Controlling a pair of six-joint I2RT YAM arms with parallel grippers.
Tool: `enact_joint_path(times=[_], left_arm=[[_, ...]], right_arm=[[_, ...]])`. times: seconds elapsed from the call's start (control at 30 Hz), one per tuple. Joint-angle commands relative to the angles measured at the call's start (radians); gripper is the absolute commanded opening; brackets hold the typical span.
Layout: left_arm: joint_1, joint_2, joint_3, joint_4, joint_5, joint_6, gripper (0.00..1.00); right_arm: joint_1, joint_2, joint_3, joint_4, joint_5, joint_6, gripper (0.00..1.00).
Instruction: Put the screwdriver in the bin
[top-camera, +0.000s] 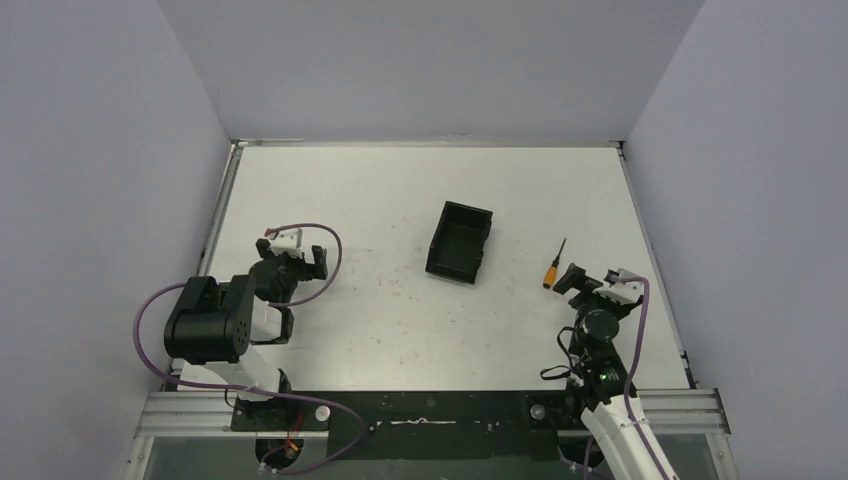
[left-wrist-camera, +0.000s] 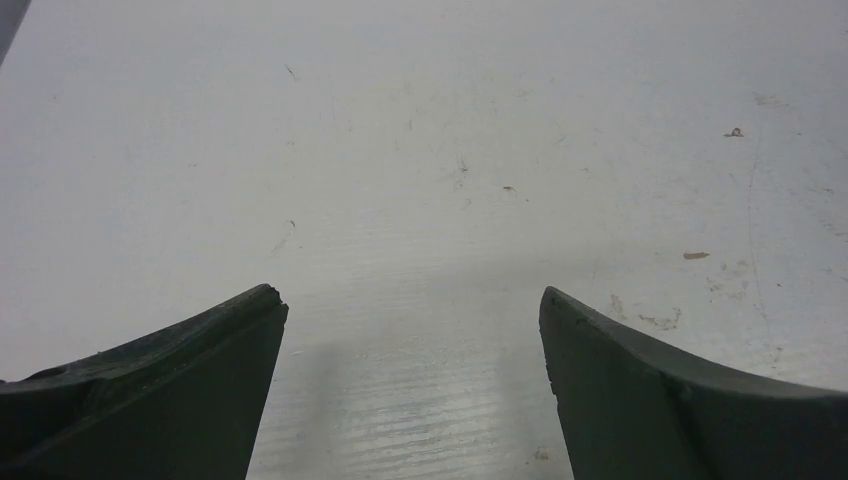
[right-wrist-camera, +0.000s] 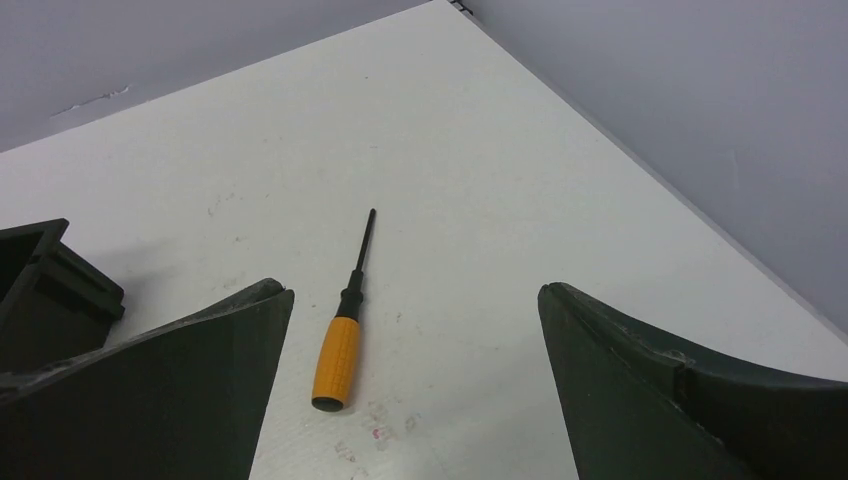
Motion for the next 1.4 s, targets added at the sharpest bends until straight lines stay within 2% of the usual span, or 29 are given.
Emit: enact_joint_path(times=[0.0, 0.17, 0.3, 0.37, 0.5, 0.67, 0.77, 0.93, 1.03, 1.1, 1.13, 1.27, 1.37], left_arm=[[-0.003, -0.015, 0.011, 0.033, 0.001, 0.005, 0.97], [-0.003, -0.013, 0.012, 0.032, 0.001, 0.005, 0.97], [-0.003, -0.013, 0.012, 0.033, 0.0, 0.004, 0.97], [-0.003, -0.013, 0.012, 0.032, 0.0, 0.006, 0.97], [-0.003, -0.014, 0.012, 0.032, 0.0, 0.005, 0.97], [-0.003, -0.014, 0.012, 0.031, 0.0, 0.005, 0.97], [-0.003, -0.014, 0.012, 0.031, 0.0, 0.005, 0.97], [-0.004, -0.014, 0.012, 0.031, 0.0, 0.006, 0.97], [-0.003, -0.014, 0.012, 0.032, 0.0, 0.005, 0.97], [-0.003, -0.014, 0.012, 0.031, 0.0, 0.005, 0.97], [-0.003, -0.014, 0.012, 0.031, -0.001, 0.004, 0.97], [-0.003, -0.014, 0.013, 0.031, -0.001, 0.006, 0.97], [-0.003, -0.014, 0.012, 0.031, -0.001, 0.005, 0.97]], right_arm=[[0.003, 0.003, 0.016, 0.042, 0.037, 0.01, 1.0], [0.004, 0.014, 0.095, 0.003, 0.019, 0.039, 1.0], [0.002, 0.104, 0.259, -0.058, -0.05, 0.109, 1.0], [0.003, 0.207, 0.37, -0.121, -0.049, 0.133, 1.0], [-0.001, 0.527, 0.655, -0.381, 0.018, 0.204, 1.0], [-0.021, 0.904, 0.895, -0.592, -0.128, 0.203, 1.0], [-0.039, 1.074, 0.943, -0.613, -0.173, 0.185, 1.0], [-0.123, 1.246, 0.902, -0.524, -0.276, 0.167, 1.0], [-0.149, 1.317, 0.872, -0.492, -0.327, 0.157, 0.94], [-0.162, 1.348, 0.841, -0.457, -0.356, 0.153, 0.87], [-0.171, 1.362, 0.827, -0.443, -0.375, 0.149, 0.81], [-0.197, 1.393, 0.793, -0.416, -0.425, 0.137, 0.34], [-0.199, 1.372, 0.81, -0.444, -0.431, 0.12, 0.02]])
